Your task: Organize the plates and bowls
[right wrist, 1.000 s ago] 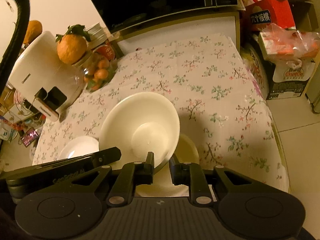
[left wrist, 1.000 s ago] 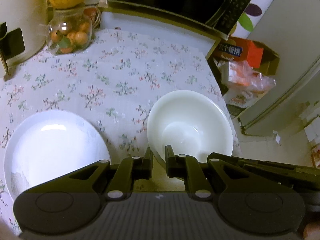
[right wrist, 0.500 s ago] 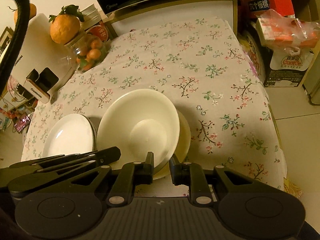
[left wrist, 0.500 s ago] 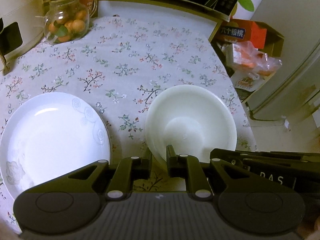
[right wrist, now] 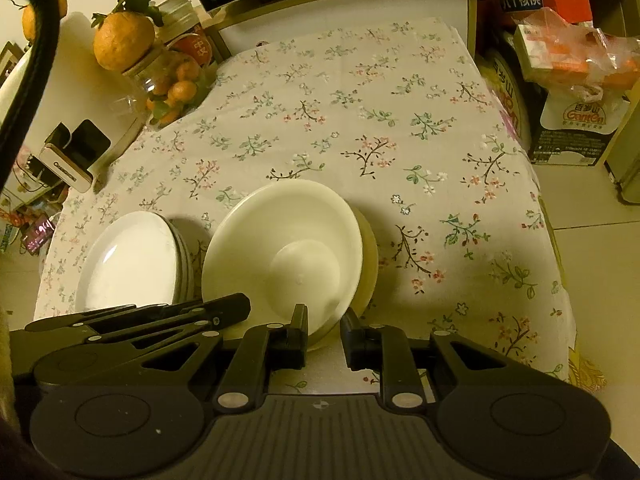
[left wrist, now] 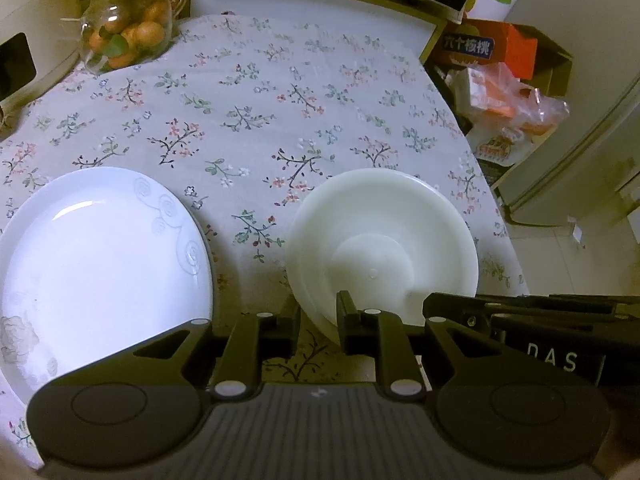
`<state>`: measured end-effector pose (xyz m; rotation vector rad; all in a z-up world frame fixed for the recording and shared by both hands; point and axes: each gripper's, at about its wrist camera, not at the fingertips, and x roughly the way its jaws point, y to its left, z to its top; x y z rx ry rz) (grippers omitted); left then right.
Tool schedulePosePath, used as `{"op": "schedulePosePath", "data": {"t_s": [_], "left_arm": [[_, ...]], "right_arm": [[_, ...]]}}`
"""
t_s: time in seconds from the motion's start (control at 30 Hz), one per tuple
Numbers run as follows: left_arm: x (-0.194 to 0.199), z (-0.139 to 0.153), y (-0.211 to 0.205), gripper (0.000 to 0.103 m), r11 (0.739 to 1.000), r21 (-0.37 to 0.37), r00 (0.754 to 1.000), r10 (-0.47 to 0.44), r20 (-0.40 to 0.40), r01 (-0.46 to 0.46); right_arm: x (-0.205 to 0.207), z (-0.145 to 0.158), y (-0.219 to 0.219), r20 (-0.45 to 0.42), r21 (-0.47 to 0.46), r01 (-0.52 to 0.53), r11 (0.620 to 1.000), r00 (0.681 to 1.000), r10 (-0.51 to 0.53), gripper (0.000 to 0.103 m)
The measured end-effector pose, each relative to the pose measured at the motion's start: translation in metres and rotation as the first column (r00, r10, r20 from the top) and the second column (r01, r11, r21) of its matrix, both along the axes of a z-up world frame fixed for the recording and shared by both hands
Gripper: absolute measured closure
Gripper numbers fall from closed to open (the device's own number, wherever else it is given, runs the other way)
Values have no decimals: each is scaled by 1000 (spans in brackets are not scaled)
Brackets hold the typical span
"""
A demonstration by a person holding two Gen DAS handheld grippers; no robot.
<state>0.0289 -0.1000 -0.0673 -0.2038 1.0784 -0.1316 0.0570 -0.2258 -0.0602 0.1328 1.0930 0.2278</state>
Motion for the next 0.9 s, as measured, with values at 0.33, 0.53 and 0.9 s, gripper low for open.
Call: {"op": "schedulePosePath", "data": {"t_s": [0.33,0.53,0.9], "left_arm": [[1,-5,-3,82,1000,5,1000,-27,-5,27],[4,-4,2,74,1000,8,1000,-3,-10,3],[0,7,8,69,999,-31,1000,10,-6,-10]], "right_arm": [[2,-1,0,-7,-1,9,1000,1000,-9,77],[3,0,-6,-6,4,26,1000,1000,-26,69],[6,10,-18,30,20,56,998,998,-57,67]]}}
